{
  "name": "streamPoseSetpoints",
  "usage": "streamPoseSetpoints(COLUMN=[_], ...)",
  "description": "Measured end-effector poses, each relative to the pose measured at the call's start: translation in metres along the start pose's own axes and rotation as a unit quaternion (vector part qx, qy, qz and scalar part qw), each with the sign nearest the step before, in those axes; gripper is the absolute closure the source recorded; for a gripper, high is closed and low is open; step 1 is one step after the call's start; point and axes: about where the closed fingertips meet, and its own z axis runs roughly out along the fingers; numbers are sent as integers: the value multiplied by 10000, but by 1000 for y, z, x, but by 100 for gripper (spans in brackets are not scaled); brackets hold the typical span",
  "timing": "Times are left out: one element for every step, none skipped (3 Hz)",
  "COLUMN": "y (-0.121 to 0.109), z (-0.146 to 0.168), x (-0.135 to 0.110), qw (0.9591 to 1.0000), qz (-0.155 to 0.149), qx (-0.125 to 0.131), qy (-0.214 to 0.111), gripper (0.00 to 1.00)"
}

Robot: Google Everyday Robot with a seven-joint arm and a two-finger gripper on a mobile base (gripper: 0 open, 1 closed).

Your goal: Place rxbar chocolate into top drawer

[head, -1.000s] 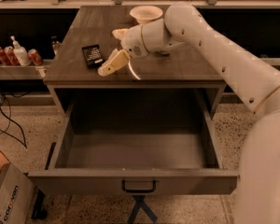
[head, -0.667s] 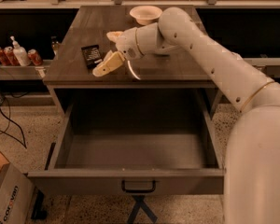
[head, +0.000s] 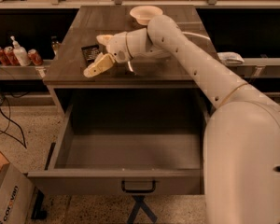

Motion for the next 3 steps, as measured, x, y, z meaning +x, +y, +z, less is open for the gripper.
streamPoseSetpoints(y=[-5, -10, -12], z=[15, 19, 16], x=[4, 11, 14], qw=[9999, 9997, 9995], qz=[67, 180, 235], qx=[-98, -65, 58], qy=[-121, -179, -201], gripper=[0, 0, 18])
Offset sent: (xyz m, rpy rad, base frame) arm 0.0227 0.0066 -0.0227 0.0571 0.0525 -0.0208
